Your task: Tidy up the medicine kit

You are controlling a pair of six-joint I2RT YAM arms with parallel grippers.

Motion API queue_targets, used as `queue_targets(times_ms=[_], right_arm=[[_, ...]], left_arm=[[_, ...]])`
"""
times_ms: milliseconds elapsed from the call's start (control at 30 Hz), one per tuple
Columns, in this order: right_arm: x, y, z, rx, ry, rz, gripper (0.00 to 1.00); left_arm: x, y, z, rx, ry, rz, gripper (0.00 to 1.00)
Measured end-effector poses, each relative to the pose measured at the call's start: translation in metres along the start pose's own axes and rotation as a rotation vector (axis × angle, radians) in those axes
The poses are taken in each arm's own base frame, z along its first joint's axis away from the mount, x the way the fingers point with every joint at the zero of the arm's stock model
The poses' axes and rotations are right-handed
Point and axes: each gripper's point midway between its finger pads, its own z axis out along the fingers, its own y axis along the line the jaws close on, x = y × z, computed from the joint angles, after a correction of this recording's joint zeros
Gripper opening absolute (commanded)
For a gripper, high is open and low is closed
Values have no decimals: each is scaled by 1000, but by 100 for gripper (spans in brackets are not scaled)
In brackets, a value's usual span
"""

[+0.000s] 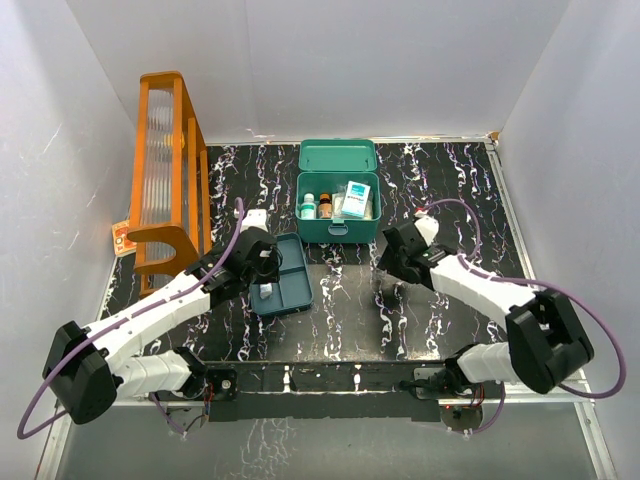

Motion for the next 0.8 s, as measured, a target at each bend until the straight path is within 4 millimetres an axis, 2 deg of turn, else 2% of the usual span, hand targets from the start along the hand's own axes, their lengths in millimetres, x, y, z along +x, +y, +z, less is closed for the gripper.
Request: queue_targets(times_ms=[267, 533, 667, 800], right_arm=[[11, -5, 22, 41, 63, -108, 38], [-8, 13, 13, -4, 19, -109, 37], [-17, 20, 5, -39, -12, -95, 27], [-13, 20, 11, -37, 4, -106, 13]], left_arm=[[-1, 1, 0, -6, -7, -1, 52], [-2, 3, 0, -17, -13, -2, 54], [-3, 3, 0, -17, -14, -2, 54], [-3, 3, 0, -17, -14, -2, 55]])
